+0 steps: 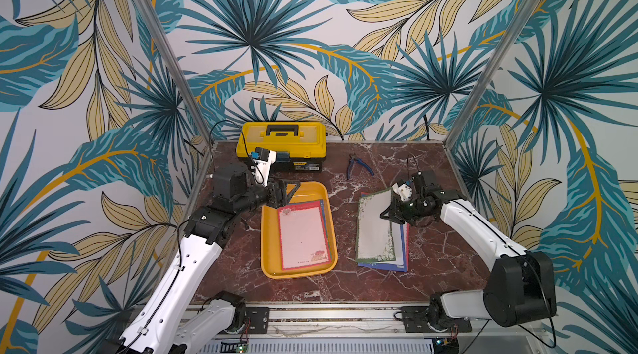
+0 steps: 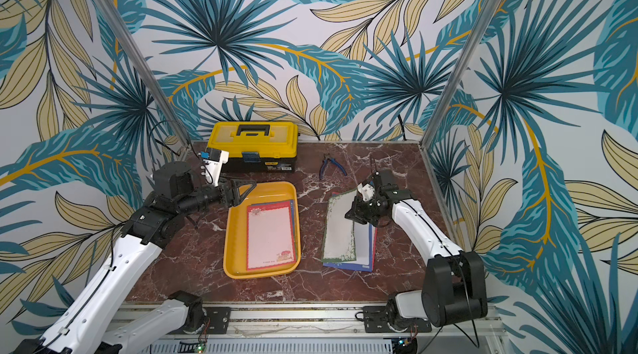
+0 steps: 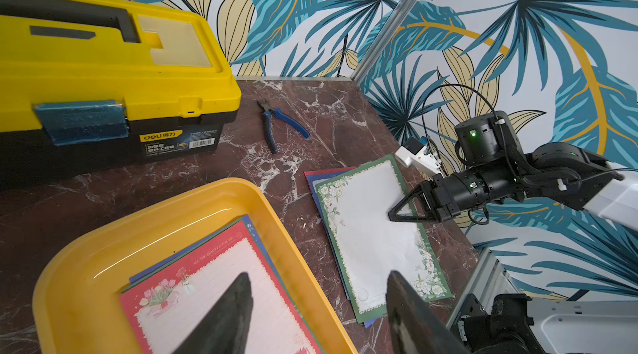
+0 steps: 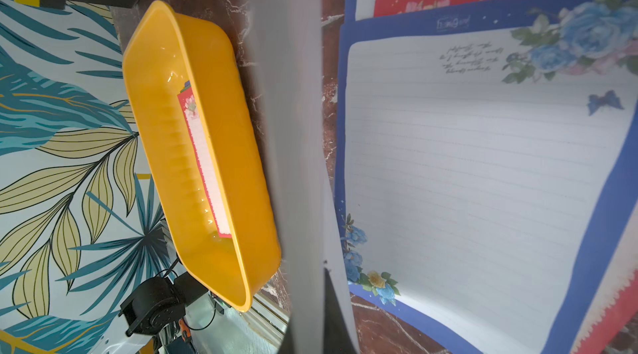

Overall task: Take out the stationery paper from the storage box
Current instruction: Place the stationery paper at the center of the board.

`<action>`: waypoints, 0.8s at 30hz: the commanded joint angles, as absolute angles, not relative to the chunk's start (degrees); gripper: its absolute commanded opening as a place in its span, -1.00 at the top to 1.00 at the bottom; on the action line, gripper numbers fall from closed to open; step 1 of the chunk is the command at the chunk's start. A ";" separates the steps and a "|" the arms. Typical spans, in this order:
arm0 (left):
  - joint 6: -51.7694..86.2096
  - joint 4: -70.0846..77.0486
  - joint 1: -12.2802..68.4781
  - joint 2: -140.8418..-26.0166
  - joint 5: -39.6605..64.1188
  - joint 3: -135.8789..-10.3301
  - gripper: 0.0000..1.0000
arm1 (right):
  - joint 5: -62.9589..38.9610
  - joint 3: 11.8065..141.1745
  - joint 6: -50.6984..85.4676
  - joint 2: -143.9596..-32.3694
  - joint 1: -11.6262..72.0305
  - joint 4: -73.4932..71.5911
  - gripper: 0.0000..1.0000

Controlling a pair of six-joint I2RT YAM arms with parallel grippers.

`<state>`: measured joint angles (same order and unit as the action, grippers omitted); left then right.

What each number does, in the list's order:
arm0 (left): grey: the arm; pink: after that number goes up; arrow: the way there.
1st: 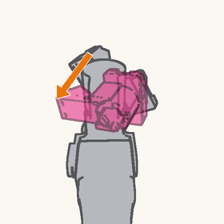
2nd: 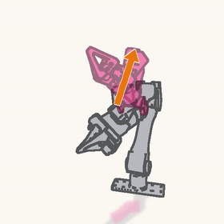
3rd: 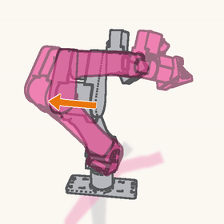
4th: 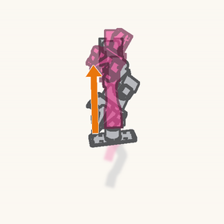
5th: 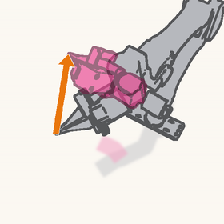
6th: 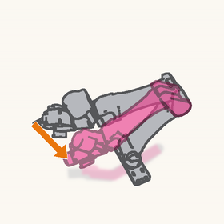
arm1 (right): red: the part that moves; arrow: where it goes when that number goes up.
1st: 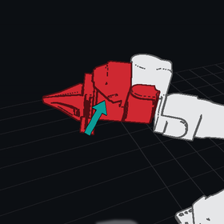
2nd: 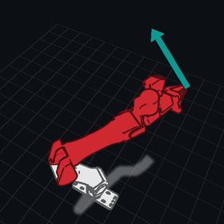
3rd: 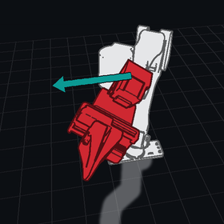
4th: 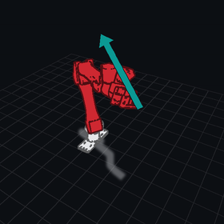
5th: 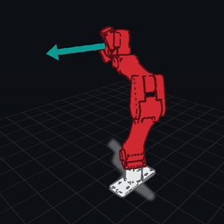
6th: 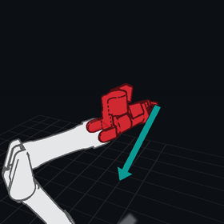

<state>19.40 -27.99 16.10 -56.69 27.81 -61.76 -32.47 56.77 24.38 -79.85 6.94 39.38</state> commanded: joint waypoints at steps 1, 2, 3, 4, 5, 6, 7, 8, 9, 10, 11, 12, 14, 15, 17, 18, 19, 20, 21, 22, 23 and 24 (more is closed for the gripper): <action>19.01 -27.09 16.26 -56.74 27.59 -61.48 -0.27 | -33.18 55.73 22.25 -80.79 6.01 41.28 1.00; 19.15 -27.11 16.24 -56.89 27.51 -61.48 -0.27 | -32.76 55.72 21.79 -80.98 5.77 41.60 1.00; 19.15 -27.15 16.26 -57.03 27.55 -61.46 -0.26 | -31.71 55.85 21.42 -81.33 5.50 42.20 1.00; 19.18 -27.15 16.25 -57.10 27.51 -61.44 -0.26 | -30.37 56.06 20.93 -81.71 5.30 43.03 1.00; 19.22 -27.12 16.28 -57.21 27.45 -61.50 -0.27 | -29.19 56.29 20.49 -82.07 5.19 43.71 1.00; 19.10 -27.18 16.26 -57.39 27.43 -61.46 -0.27 | -27.69 56.64 20.03 -82.43 5.14 44.49 1.00; 19.08 -27.09 16.26 -57.55 27.36 -61.48 -0.26 | -26.58 56.85 19.58 -82.74 5.14 45.05 1.00; 19.09 -27.17 16.28 -57.65 27.27 -61.46 -0.26 | -25.30 57.08 19.03 -83.03 5.10 45.50 1.00; 18.94 -27.17 16.30 -57.81 27.31 -61.46 -0.27 | -24.20 57.25 18.55 -83.43 5.10 45.96 1.00; 18.98 -27.07 16.25 -57.91 27.25 -61.46 -0.27 | -23.54 57.39 18.18 -84.01 5.14 46.33 1.00; 18.97 -27.11 16.27 -58.01 27.15 -61.44 -0.27 | -22.92 57.63 17.62 -84.57 5.12 46.86 0.99; 18.95 -27.11 16.19 -58.17 27.16 -61.48 -0.26 | -22.41 57.85 17.24 -85.17 5.07 47.39 0.97; 18.88 -27.15 16.26 -58.31 27.18 -61.44 -0.27 | -21.14 58.14 16.79 -86.16 5.02 47.98 0.94; 18.89 -27.19 16.28 -58.43 27.31 -61.48 -0.27 | -20.26 58.23 16.72 -86.55 5.04 48.21 0.93; 18.89 -27.11 16.26 -58.43 27.22 -61.44 -0.27 | -18.96 58.27 16.45 -86.99 5.01 48.20 0.92; 18.89 -27.11 16.22 -58.45 27.11 -61.39 -0.27 | -17.96 58.27 16.44 -87.19 5.01 48.13 0.91; 18.83 -27.07 16.30 -58.42 27.22 -61.36 -0.26 | -17.24 58.27 16.41 -87.34 5.01 48.10 0.90; 18.80 -27.11 16.28 -58.36 27.16 -61.33 -0.27 | -16.33 58.34 16.31 -87.66 5.07 48.00 0.90; 18.73 -27.15 16.26 -58.40 27.08 -61.19 -0.26 | -15.46 58.40 16.20 -88.07 5.03 47.99 0.90; 18.81 -27.16 16.26 -58.36 26.84 -61.11 -0.27 | -14.82 58.53 16.13 -88.44 5.04 48.18 0.89; 18.81 -27.19 16.29 -58.45 26.74 -61.01 -0.27 | -14.08 58.70 16.01 -88.83 5.02 48.27 0.87; 18.81 -27.11 16.26 -58.73 26.52 -61.07 -0.27 | -13.46 58.80 15.94 -89.10 5.01 48.34 0.86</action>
